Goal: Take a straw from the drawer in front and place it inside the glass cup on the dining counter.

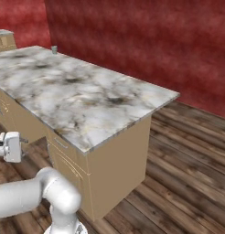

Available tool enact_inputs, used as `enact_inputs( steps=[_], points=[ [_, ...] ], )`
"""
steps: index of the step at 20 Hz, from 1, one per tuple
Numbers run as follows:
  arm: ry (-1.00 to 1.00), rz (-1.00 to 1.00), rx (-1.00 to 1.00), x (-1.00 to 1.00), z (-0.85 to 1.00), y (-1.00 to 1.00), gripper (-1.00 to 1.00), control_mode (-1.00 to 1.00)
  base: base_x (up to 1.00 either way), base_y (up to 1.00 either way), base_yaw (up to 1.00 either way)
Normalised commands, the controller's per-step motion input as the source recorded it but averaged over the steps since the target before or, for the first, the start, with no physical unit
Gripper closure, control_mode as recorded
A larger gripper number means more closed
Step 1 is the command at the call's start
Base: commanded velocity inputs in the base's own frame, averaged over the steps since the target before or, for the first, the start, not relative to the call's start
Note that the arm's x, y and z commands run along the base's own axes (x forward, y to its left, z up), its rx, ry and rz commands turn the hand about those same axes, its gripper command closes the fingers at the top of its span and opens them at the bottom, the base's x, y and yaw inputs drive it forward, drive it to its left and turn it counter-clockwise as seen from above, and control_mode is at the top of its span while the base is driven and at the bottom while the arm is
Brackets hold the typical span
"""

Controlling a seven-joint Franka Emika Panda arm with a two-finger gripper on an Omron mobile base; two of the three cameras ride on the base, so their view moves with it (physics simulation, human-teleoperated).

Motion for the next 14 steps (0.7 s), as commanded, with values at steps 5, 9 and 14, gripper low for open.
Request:
enact_inputs(
  steps=[5, 9, 14],
  points=[
    [-0.01, 0.00, -0.09, 0.10, -0.29, -0.10, -1.00, -1.00, 0.00, 0.00, 0.00],
    [0.00, 0.00, -0.04, 0.25, -0.21, -0.16, -1.00, -1.00, 0.00, 0.00, 0.00],
    [0.00, 0.01, 0.00, 0.39, -0.18, -0.18, -1.00, -1.00, 0.00, 0.00, 0.00]
  ],
)
